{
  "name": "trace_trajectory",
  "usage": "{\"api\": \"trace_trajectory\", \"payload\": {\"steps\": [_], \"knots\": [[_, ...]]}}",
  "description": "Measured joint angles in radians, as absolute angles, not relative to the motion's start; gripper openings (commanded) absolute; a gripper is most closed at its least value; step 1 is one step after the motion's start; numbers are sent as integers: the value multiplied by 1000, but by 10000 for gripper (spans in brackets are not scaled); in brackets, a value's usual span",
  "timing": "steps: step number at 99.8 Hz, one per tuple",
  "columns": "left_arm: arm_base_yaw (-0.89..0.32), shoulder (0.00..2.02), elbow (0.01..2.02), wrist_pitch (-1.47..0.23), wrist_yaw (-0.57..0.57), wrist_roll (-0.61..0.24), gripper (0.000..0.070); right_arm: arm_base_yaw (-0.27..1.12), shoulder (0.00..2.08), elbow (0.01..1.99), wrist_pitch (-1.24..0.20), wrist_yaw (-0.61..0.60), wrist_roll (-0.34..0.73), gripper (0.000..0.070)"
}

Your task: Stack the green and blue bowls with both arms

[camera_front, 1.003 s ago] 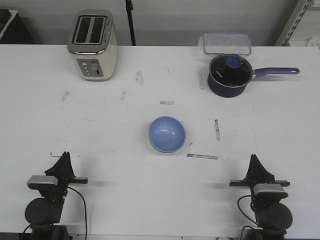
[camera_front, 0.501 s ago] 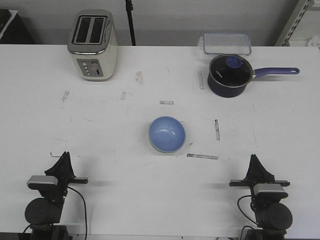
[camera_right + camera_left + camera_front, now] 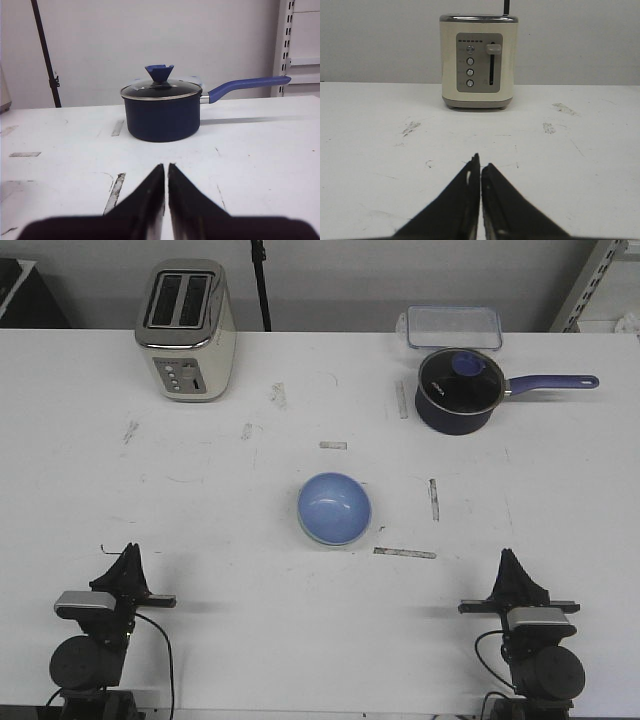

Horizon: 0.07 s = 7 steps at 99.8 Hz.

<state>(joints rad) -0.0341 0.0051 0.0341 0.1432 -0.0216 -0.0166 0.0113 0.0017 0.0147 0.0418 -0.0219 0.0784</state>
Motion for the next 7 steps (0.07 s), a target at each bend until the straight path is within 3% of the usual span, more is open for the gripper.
{"api": "trace_trajectory", "payload": {"steps": [7], "knots": [[-34,5,34,143,-22,-17,1,11,2,15,42,-22,78,4]]}}
